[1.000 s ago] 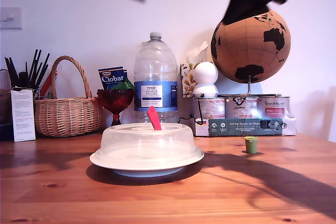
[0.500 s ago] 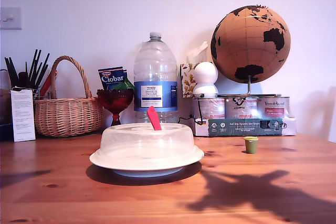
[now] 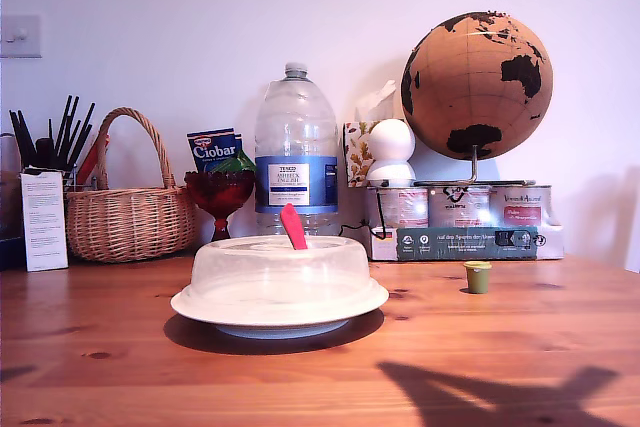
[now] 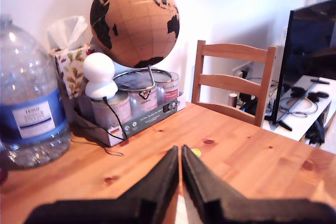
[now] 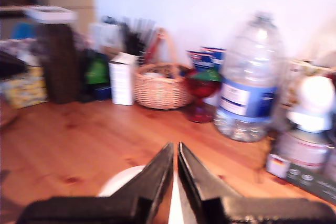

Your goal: Lift the plastic dome with your left arm while removing the green coffee capsule from the plate using your right arm.

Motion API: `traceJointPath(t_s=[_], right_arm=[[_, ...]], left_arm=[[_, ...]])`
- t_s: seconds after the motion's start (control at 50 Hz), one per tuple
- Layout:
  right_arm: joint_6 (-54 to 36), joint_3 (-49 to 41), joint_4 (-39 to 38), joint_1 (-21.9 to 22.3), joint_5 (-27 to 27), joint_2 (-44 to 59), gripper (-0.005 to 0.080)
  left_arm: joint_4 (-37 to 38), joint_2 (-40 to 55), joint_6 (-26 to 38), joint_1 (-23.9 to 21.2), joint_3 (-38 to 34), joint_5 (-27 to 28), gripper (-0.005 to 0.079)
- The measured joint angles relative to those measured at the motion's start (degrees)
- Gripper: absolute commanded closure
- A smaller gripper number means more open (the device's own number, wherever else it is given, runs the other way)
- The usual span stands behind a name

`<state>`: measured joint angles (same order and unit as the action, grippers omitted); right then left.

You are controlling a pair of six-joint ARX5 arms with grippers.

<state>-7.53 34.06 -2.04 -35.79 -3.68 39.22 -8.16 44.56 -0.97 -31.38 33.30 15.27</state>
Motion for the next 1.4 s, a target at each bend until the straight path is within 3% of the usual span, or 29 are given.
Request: traceJointPath(t_s=[0.16,0.54,1.06,1.4], right_arm=[[0.0,-0.7,0.8,-1.5,-0.2,-3.2,0.0765],[0.0,-0.7,4.6,-1.5,-0.2,-3.2,0.0765],[0.0,-0.7,21.5,-1.5,-0.2,-3.2,0.0765],[0.0,-0.7,28.5,-1.5,-0.2,-3.2,0.0765]], left_arm=[[-1.6,-1.6,-0.3,-2.1,-1.9,-2.0,0.0762],[-4.7,-1.3,-0.3,-2.4,-2.0,-2.1,0.0761],[-4.7,-1.3,-0.3,-2.4,-2.0,-2.1,0.0761],[-4.4,-1.3,-0.3,-2.4,-2.0,-2.1,0.0761]])
